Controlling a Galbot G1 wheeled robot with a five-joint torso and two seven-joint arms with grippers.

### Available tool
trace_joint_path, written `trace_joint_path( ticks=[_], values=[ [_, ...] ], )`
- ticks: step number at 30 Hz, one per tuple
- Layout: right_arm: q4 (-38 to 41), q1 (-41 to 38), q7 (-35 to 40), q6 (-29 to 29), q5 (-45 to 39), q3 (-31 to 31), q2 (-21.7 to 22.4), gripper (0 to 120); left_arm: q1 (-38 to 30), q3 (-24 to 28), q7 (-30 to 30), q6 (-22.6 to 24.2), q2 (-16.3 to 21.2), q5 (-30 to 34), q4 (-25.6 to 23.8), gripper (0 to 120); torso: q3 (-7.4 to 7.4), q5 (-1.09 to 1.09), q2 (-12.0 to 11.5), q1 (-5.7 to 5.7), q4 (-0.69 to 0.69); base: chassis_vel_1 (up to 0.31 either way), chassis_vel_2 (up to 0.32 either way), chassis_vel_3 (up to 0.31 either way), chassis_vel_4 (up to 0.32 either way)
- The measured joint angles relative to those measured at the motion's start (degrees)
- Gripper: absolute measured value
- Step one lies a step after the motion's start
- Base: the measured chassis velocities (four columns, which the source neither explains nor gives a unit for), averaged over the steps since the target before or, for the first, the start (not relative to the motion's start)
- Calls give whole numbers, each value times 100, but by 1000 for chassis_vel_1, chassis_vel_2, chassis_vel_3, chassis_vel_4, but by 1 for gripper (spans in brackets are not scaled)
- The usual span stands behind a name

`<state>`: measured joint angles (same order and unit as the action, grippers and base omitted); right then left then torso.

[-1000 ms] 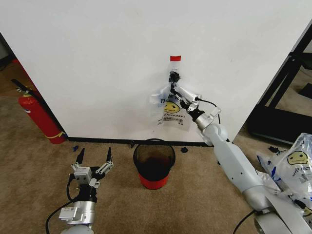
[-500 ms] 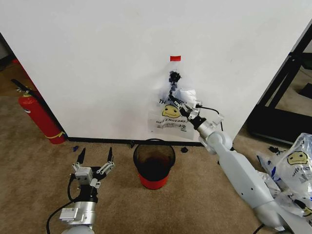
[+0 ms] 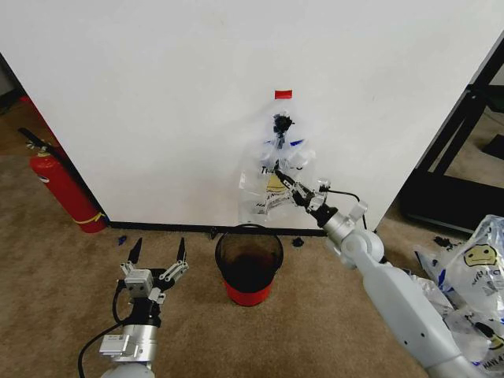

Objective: Pick up the garbage bag from the wall and place it over the trash bin.

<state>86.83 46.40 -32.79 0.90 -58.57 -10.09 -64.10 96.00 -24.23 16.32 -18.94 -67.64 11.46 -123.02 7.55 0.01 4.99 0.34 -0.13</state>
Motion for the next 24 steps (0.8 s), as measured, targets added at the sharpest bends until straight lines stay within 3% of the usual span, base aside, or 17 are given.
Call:
trace_joint_path(
  ticks=[24],
  values=[
    [1384,1765,-93,-104,510,-787,476,0,-83,178,15,33,192,-3,-145,100,0,-1,0,0,0,0,0,0,0]
  ],
)
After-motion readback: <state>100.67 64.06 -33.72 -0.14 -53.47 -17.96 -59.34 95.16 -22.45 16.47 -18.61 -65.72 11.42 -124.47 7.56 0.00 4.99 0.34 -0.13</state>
